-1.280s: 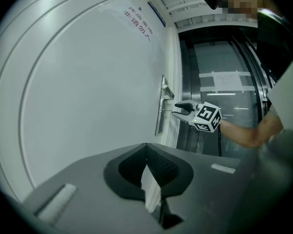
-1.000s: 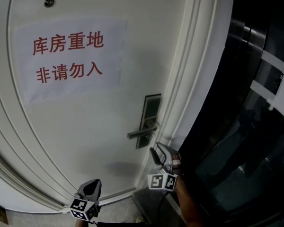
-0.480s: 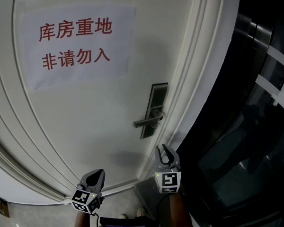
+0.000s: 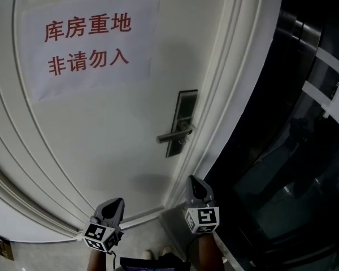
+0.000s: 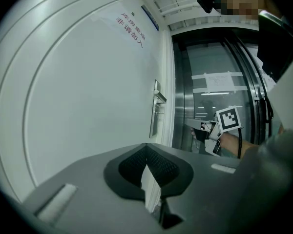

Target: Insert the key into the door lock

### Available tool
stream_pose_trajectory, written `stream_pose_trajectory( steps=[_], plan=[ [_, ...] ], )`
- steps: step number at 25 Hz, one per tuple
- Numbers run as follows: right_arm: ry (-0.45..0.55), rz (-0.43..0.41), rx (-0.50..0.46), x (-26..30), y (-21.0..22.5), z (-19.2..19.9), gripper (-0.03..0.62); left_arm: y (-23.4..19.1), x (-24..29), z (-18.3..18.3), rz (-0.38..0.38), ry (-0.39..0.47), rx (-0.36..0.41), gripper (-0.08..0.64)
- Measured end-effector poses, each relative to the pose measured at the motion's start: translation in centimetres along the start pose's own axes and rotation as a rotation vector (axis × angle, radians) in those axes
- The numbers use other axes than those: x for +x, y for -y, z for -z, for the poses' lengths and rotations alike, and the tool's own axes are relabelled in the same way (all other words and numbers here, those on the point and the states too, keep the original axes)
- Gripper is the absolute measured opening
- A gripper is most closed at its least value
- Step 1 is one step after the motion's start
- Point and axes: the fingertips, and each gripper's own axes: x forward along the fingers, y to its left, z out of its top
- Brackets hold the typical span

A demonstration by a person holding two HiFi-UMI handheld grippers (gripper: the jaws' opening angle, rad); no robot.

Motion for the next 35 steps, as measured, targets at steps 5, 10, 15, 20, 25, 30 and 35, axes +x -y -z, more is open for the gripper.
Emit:
stream_pose_trajectory(
  steps=[5,10,15,20,25,30,35],
  plan=[
    [-0.027,-0.048,0.048,-2.0,-1.1,1.0,0.002,1.2,-0.1,-0.2,0.020,0.002,0.003,0.003],
    [-0.030,-0.064,0.061,-5.1,-1.8,1.4,0.002,2.7,-0.4,-0.4,0.038,0.002,-0.002,0.003],
    [-0.030,-0.054,0.064,-8.6,-1.3,1.4,0.002,5.0,-1.4,-0.4,0.057,0.006,0.013,0.003],
    [-0.021,-0.066,0.082,-12.7,-1.2,1.3,0.002,7.8,-3.2,-0.2,0.056,0.004,0.014,0.003],
    [-0.064,-0.081,0.064,-16.4,-1.4,2.3,0.002,10.6,-5.2,0.3,0.057,0.001,0.011,0.003],
    [-0.072,-0.072,0.105,-20.2,-1.8,2.9,0.002,13.1,-7.7,0.5,0.060,0.003,0.004,0.003],
    [-0.062,-0.065,0.120,-23.4,-2.1,2.5,0.002,14.6,-10.1,0.1,0.052,0.027,0.018,0.003]
  ],
)
